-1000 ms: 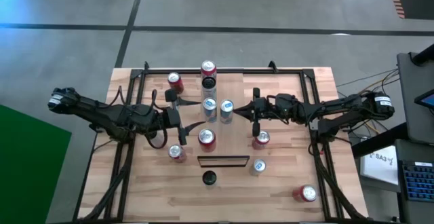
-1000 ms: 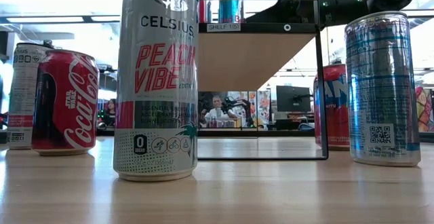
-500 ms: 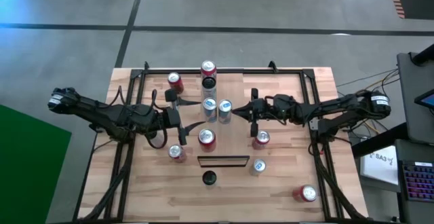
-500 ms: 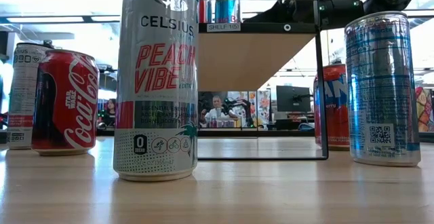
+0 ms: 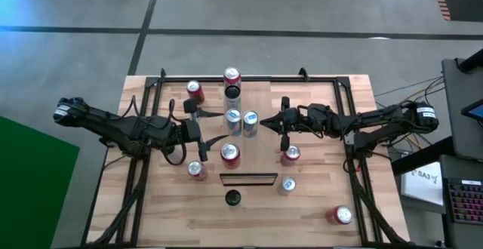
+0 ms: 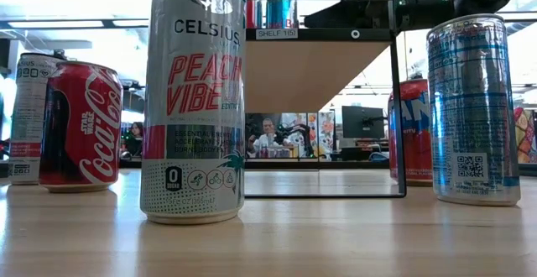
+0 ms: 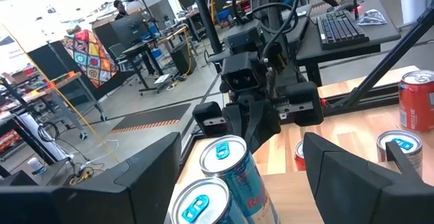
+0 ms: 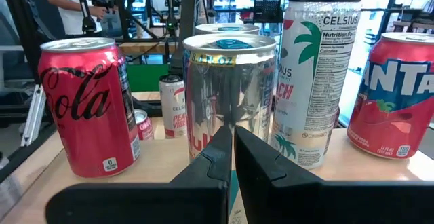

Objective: Place canned beverage on shelf
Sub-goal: Put the orange soda can on the shelf aligned with the other orange soda can

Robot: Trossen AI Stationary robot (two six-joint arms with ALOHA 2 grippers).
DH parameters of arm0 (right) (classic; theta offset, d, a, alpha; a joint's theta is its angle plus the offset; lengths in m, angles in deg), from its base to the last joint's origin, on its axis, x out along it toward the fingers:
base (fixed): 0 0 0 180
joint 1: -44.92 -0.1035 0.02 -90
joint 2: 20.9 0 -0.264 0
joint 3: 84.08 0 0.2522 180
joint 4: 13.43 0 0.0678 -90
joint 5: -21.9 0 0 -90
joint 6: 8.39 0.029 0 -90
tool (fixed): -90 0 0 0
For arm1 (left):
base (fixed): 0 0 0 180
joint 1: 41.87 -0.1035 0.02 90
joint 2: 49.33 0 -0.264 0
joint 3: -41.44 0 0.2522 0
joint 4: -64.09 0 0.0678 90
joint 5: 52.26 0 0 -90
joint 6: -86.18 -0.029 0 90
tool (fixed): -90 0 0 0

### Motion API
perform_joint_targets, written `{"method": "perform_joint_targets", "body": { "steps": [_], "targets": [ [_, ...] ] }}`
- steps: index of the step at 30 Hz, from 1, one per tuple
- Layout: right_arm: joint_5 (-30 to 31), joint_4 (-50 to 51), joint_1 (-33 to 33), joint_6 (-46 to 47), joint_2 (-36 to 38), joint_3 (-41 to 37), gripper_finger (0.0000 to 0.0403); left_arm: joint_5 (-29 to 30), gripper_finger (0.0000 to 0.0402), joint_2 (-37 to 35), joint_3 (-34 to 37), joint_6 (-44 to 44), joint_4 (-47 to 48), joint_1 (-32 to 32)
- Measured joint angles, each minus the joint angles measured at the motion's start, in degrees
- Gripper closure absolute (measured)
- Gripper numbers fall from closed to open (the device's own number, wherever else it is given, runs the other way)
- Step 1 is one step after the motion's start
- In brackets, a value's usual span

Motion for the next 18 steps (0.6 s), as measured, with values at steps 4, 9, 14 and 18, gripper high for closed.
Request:
{"method": "perform_joint_targets", "body": {
  "steps": [4, 9, 14, 18],
  "targets": [
    [0.0, 2.0, 0.0, 0.6, 1.8, 0.0, 0.0394, 0.0, 0.0125, 0.0, 0.0, 1.1, 0.2, 0.0],
    [0.0, 5.0, -0.4, 2.3, 4.8, 0.0, 0.0394, 0.0, 0.0125, 0.0, 0.0, 3.4, 1.4, 0.3],
    [0.0, 7.9, -1.9, 2.7, 7.4, 0.0, 0.0394, 0.0, 0.0125, -0.1, 0.0, 4.5, 1.7, 1.2],
    [-0.1, 8.3, -3.2, 3.6, 9.2, 0.0, 0.0394, 0.0, 0.0125, -0.3, 0.0, 5.9, 1.7, 1.7]
  ]
}}
